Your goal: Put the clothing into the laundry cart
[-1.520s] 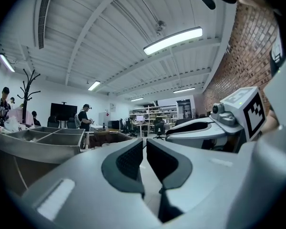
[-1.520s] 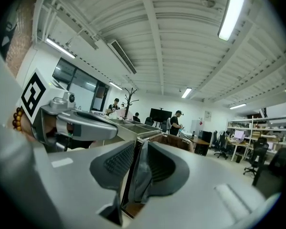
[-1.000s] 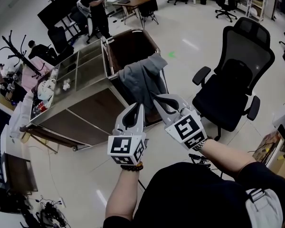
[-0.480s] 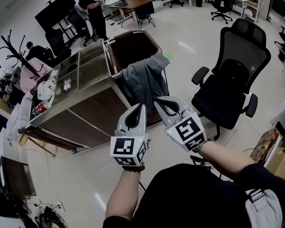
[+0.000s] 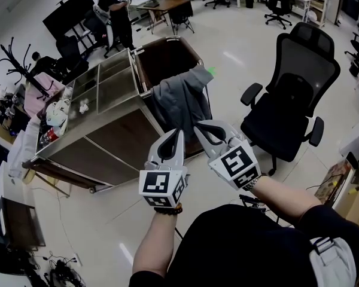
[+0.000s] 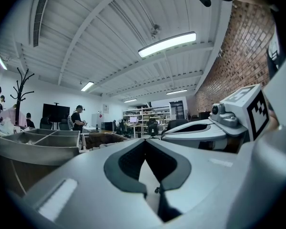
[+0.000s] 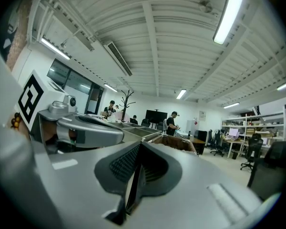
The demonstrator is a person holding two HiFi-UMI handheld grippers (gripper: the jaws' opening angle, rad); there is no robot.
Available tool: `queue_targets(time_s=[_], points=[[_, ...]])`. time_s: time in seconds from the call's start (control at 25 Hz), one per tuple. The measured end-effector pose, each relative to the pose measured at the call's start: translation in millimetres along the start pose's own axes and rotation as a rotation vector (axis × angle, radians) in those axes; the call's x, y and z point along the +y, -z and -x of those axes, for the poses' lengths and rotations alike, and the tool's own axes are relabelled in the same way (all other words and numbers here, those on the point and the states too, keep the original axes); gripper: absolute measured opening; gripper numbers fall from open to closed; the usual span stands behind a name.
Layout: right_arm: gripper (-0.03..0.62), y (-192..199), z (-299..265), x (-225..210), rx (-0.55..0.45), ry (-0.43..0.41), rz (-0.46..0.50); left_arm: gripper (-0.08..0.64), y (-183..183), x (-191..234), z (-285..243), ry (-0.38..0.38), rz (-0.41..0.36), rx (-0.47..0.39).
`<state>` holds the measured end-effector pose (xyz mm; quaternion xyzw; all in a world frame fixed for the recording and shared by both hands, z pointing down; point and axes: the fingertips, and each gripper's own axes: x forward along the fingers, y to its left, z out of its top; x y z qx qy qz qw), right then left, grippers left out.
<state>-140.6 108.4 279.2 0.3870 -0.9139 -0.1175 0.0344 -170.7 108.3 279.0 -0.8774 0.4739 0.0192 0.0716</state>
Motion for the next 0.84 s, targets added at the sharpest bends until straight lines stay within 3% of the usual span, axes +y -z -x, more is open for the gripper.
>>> queue_targets(time_s=[0.84], points=[[0.000, 6, -10, -17, -0.005, -0.001, -0.005, 0.003, 5, 6, -21, -0.006, 0.000, 0.008]])
